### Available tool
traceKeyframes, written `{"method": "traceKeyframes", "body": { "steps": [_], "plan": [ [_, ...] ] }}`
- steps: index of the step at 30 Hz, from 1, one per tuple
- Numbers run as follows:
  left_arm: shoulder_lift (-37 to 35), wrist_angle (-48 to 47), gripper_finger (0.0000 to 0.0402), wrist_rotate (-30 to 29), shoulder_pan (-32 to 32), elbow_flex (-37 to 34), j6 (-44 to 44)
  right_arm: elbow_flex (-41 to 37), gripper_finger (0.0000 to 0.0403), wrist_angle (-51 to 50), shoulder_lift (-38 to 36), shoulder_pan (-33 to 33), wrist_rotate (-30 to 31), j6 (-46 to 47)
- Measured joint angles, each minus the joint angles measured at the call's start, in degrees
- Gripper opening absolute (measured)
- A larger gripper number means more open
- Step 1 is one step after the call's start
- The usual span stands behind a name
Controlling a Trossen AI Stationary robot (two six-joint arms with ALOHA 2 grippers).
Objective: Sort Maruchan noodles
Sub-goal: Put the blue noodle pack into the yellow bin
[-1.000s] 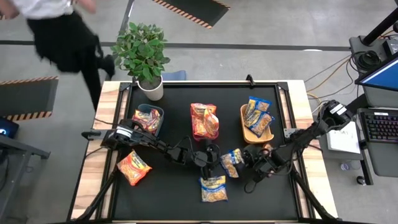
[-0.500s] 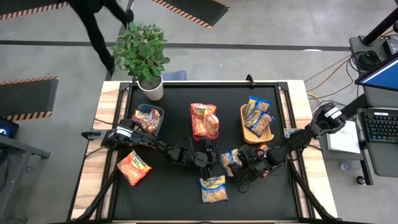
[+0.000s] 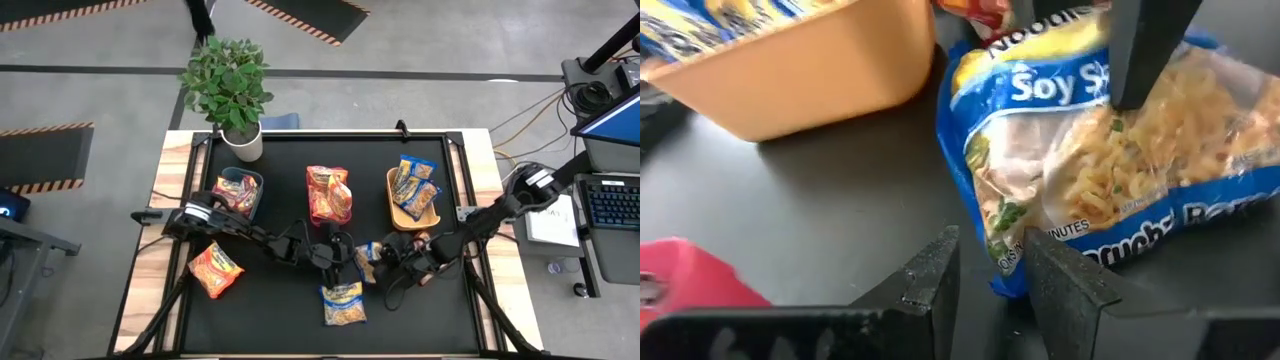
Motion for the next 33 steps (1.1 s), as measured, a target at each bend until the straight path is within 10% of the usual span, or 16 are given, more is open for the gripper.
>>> {"method": "traceKeyframes", "body": {
  "steps": [11,27,33],
  "plan": [
    [-6.13,-3.44,0.0095,-3.81,-2.63,0.0,2.55,0.02,0.0061,-0.56,-4.84,0.0,0.44,-7.1],
    [-20.95,-8.82,0.0095,-5.04,-8.63,-3.95,6.67,0.03,0.0051,-2.41,-19.01,-0.32,7.05,-19.07],
    [-26.05,-9.62,0.0095,-5.02,-10.79,-5.87,6.74,3.67,0.0051,-20.17,-25.43,-3.98,11.22,-20.42]
  ]
}}
